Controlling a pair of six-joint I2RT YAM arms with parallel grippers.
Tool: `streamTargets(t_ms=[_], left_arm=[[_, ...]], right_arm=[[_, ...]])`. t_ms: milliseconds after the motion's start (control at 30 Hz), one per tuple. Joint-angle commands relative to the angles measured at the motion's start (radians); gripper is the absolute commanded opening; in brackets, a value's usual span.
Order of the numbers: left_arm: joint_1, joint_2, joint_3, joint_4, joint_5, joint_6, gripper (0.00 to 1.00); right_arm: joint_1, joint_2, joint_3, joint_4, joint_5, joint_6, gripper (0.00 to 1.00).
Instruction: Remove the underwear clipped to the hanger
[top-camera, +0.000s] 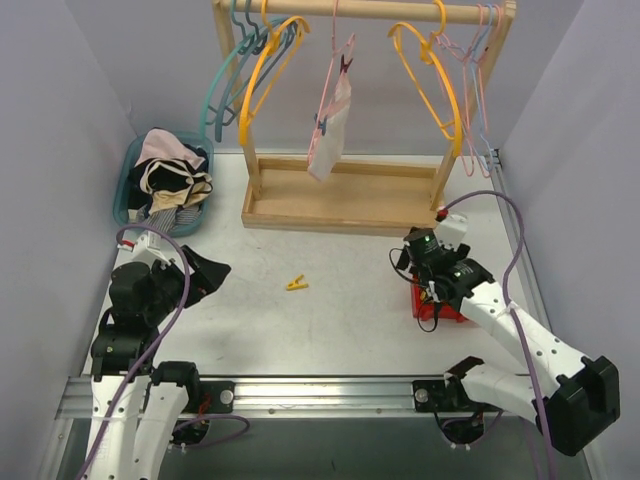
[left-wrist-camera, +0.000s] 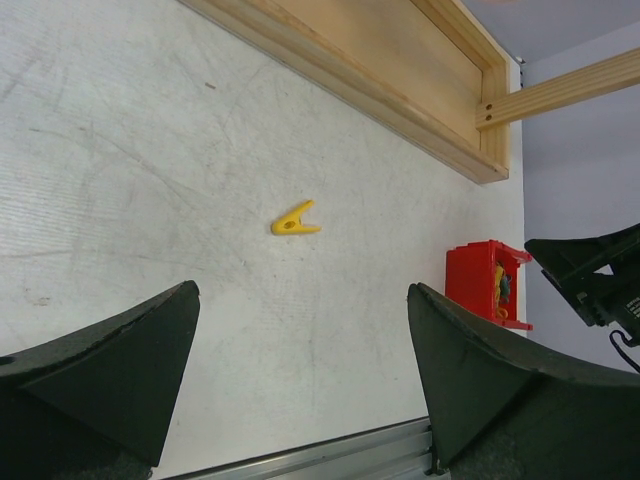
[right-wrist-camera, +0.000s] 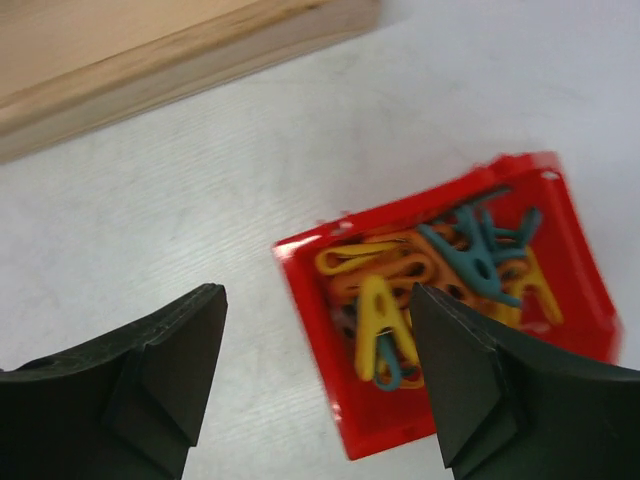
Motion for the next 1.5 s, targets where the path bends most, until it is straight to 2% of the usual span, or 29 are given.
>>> streamTargets(t_ms=[0, 33, 133, 167, 233, 367, 467, 633, 800, 967, 1167, 1467], left_arm=[[0.001, -0.013, 0.001, 0.039, 0.005, 0.003, 0.94], [0.002, -0.012, 0.001, 0.04, 0.003, 0.003, 0.94], [0.001, -0.013, 0.005, 0.037, -0.001, 0.006, 0.94], [0.002, -0.016, 0.005, 0.036, -0.001, 0.008, 0.94], [0.004, -0.023, 0.005, 0.026, -0.006, 0.014, 0.94], [0.004, -0.041, 0.003, 0.011, -0.017, 0.022, 0.94], [0.005, -0.052, 0.006, 0.0, -0.018, 0.022, 0.94], [0.005, -0.07, -0.006, 0.003, -0.006, 0.008, 0.94], [0.005, -0.076, -0.011, 0.003, 0.0, 0.006, 0.94], [0.005, -0.082, 0.009, -0.015, -0.005, 0.02, 0.94], [0.005, -0.085, 0.018, -0.02, -0.011, 0.025, 0.94], [0.005, -0.066, 0.009, 0.005, -0.003, 0.022, 0.94]], right_arm=[[0.111, 0.01, 0.03, 0.221, -0.253, -0.168, 0.73], [0.154, 0.028, 0.036, 0.27, -0.351, -0.243, 0.73], [0.326, 0.139, 0.063, 0.404, -0.442, -0.353, 0.82], [0.363, 0.207, 0.089, 0.448, -0.491, -0.431, 0.89], [0.437, 0.278, 0.121, 0.466, -0.526, -0.496, 0.93], [0.468, 0.468, 0.195, 0.503, -0.621, -0.616, 0.94], [0.481, 0.559, 0.252, 0.522, -0.622, -0.706, 0.93], [0.475, 0.642, 0.31, 0.55, -0.608, -0.879, 0.96], [0.428, 0.706, 0.333, 0.613, -0.726, -0.992, 0.99], [0.35, 0.806, 0.407, 0.575, -0.87, -1.055, 1.0], [0.311, 0.869, 0.471, 0.5, -0.951, -1.082, 0.95], [0.311, 0.857, 0.427, 0.483, -1.115, -1.053, 0.94]])
